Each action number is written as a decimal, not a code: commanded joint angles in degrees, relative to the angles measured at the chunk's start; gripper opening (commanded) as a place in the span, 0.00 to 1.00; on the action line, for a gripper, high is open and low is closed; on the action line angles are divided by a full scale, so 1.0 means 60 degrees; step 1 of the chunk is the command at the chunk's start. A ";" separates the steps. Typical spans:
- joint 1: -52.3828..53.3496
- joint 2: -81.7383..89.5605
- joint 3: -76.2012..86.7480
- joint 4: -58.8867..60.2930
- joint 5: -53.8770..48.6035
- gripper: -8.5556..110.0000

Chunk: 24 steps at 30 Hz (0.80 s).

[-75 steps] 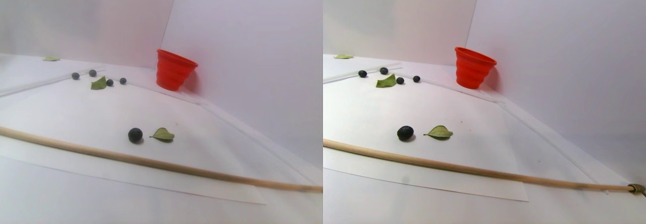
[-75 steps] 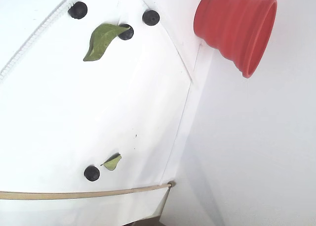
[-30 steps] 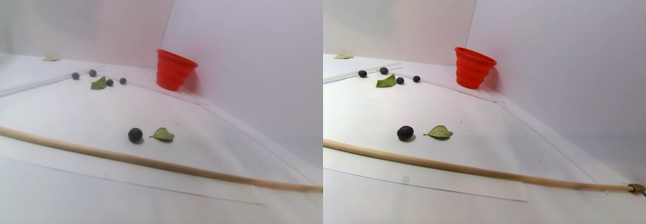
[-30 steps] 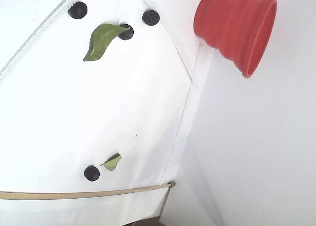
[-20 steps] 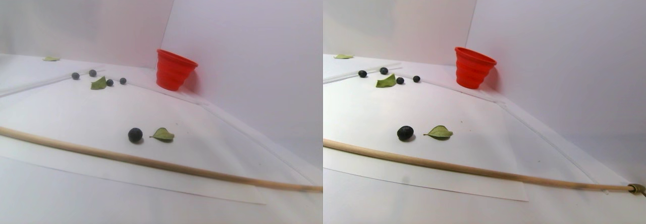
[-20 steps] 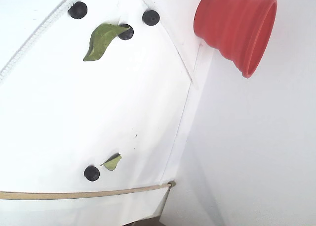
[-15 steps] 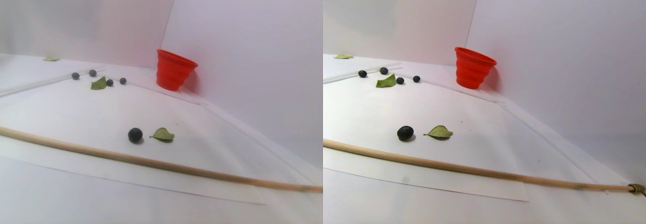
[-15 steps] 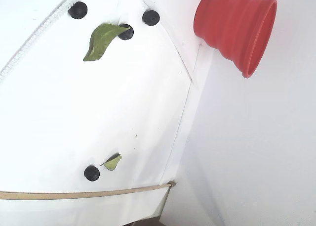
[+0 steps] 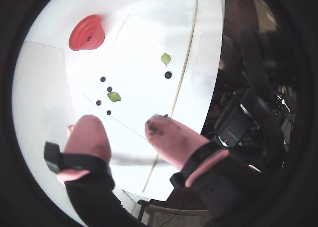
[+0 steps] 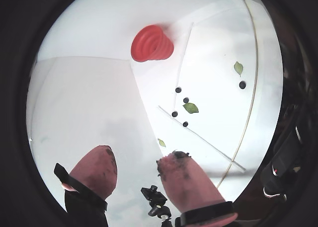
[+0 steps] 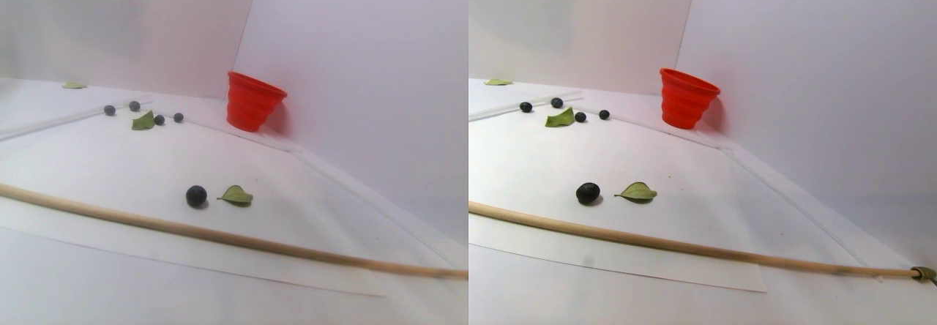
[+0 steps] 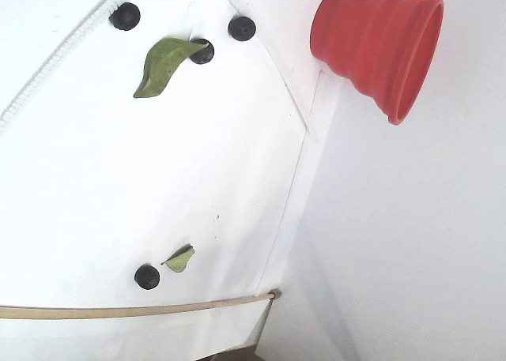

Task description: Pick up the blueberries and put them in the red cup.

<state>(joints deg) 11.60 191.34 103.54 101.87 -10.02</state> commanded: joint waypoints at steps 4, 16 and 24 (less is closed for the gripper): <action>-0.0571 0.0029 -0.0454 0.0015 -0.0190 0.21; -0.1069 -0.0205 -0.0410 -0.0820 -0.0366 0.21; -0.1128 -0.0835 -0.0483 -0.0923 -0.1274 0.20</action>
<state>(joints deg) 4.57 187.82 103.54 97.12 -15.64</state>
